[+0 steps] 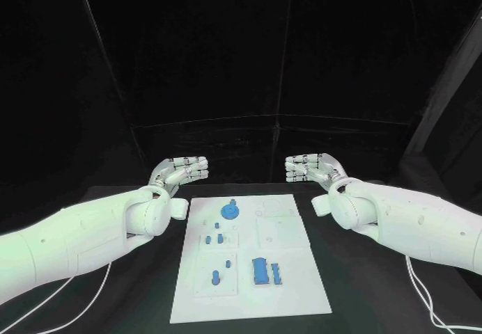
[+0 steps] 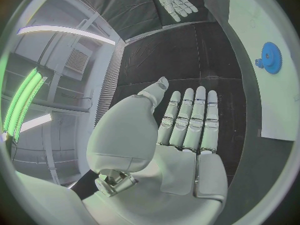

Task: Assemble the parts on the task board

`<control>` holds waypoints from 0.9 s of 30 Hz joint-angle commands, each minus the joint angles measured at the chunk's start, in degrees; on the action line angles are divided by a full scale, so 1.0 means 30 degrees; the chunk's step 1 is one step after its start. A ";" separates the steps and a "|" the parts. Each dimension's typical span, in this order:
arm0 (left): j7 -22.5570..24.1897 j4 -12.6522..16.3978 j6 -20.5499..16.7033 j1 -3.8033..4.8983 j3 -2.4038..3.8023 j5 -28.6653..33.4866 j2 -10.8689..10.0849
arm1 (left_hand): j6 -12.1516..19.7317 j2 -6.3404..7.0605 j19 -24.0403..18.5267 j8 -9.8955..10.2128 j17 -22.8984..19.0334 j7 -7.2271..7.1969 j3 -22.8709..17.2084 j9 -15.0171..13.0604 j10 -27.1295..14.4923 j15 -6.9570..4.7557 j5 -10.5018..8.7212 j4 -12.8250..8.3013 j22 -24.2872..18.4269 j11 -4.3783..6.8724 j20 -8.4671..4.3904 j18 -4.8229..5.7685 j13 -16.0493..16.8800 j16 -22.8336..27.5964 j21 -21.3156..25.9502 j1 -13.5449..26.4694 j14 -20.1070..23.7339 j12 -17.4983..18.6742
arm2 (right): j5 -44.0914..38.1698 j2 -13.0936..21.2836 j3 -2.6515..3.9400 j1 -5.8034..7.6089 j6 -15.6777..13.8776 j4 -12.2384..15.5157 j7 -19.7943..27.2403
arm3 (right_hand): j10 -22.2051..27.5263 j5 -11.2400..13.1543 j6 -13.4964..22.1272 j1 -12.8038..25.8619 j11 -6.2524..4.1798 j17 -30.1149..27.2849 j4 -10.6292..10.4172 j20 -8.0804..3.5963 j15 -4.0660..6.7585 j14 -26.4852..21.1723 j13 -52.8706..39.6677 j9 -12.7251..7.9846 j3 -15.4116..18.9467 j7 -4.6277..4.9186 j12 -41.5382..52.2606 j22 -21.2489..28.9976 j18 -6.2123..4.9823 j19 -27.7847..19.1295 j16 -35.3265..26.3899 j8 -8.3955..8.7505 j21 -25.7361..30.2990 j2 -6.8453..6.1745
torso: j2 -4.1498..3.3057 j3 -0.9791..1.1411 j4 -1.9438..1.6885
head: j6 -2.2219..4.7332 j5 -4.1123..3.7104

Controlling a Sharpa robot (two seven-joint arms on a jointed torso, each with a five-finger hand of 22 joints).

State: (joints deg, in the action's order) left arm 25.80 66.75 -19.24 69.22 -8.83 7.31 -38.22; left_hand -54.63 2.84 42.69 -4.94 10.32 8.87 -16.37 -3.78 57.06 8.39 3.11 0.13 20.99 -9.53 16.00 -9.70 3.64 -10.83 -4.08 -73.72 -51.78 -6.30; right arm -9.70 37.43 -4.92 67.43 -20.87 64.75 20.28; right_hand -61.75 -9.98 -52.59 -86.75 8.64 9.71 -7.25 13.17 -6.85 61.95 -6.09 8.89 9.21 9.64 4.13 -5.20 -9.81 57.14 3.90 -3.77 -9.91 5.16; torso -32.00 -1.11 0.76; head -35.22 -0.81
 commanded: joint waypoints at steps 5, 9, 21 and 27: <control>0.0026 0.0595 -0.0505 -0.0189 0.0200 -0.0209 -0.0227 | 0.7428 -0.0946 -0.5790 0.1647 -0.1469 -0.1201 0.2271 0.1259 -0.7782 -0.1144 -0.1036 -0.0043 -0.2930 0.1261 -0.2122 0.0969 -0.1215 0.1582 0.1359 0.9873 0.7033 0.2100 | 0.0188 0.0241 0.0113 -0.0164 -0.0541 0.0670 0.0134 | 0.8189 0.1361 0.6979 1.1657 -0.1115 -0.1423 0.1038 -0.1744 0.0893 -0.8190 0.2031 -0.1269 -0.1234 -0.1223 -0.1375 0.1733 0.0982 -0.7546 -0.1302 0.1256 0.1413 -0.1722 | 0.0193 0.0258 -0.0177 | 0.0192 0.0180; 0.0254 0.1843 -0.1867 -0.0684 0.0680 -0.0599 -0.0564 | 0.9218 -0.0946 -0.7192 0.1647 -0.1796 -0.1500 0.2795 0.1259 -0.9643 -0.1415 -0.1036 -0.0043 -0.3605 0.1581 -0.2663 0.1275 -0.1215 0.1917 0.1359 1.2308 0.8731 0.2100 | 0.0724 0.0625 0.0382 -0.0562 -0.1811 0.2032 0.0669 | 1.0286 0.1698 0.8762 1.4573 -0.1413 -0.1734 0.2418 -0.2192 0.2282 -1.0301 0.2031 -0.1556 -0.1554 -0.1541 -0.1375 0.1733 0.1308 -0.9492 -0.1302 0.1256 0.1730 -0.1722 | 0.0274 0.0370 -0.0253 | 0.0282 0.0269; 0.1175 0.6877 -0.7357 -0.2679 0.2613 -0.2169 -0.1924 | 1.2699 -0.0946 -0.9912 0.1647 -0.3441 -0.2955 0.3828 0.1259 -1.3268 -0.2797 -0.1036 -0.0043 -0.4920 0.3176 -0.3699 0.3232 -0.1215 0.3611 0.1359 1.7052 1.2037 0.2100 | 0.2874 0.2163 0.1460 -0.2156 -0.6901 0.7494 0.2815 | 1.4257 0.3328 1.2148 2.0095 -0.2879 -0.3235 0.2418 -0.3038 0.2282 -1.4286 0.2031 -0.2963 -0.3072 -0.3215 -0.1375 0.1733 0.1930 -1.3179 -0.1302 0.1256 0.3303 -0.1722 | 0.0274 0.0370 -0.0253 | 0.0282 0.0269; 0.1331 0.7732 -0.8289 -0.3018 0.2941 -0.2436 -0.2155 | 1.3949 -0.0946 -1.0890 0.1647 -0.3441 -0.2955 0.5457 0.1259 -1.4587 -0.2797 -0.1036 -0.0043 -0.5393 0.3176 -0.5333 0.3232 -0.1215 0.3611 0.1359 1.8766 1.3213 0.2100 | 0.3232 0.2419 0.1639 -0.2421 -0.7747 0.8401 0.3171 | 1.5634 0.3328 1.3323 2.2023 -0.2879 -0.3235 0.2418 -0.4391 0.2282 -1.5677 0.2031 -0.2963 -0.3072 -0.3215 -0.1375 0.1733 0.3270 -1.4446 -0.1302 0.1256 0.3303 -0.1722 | 0.0274 0.0370 -0.0253 | 0.0282 0.0269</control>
State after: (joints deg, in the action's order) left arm 27.85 89.64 -39.82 60.11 -0.13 2.19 -44.63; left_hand -17.26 0.02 13.51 -0.23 0.67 0.41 -4.57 -0.11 18.04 0.33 0.22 -0.01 6.50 -0.60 4.37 -2.12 0.09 -0.81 -0.23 -23.57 -16.41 -0.41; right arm -2.12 44.63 -0.10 60.08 -39.95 89.60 27.00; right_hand -19.94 -0.76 -16.99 -27.79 0.47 0.48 -0.16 2.25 -0.19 20.01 -0.12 0.38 0.82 0.70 0.42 -0.09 -3.82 18.53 0.27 -0.23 -0.64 0.07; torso -31.17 -0.01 0.00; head -34.37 0.00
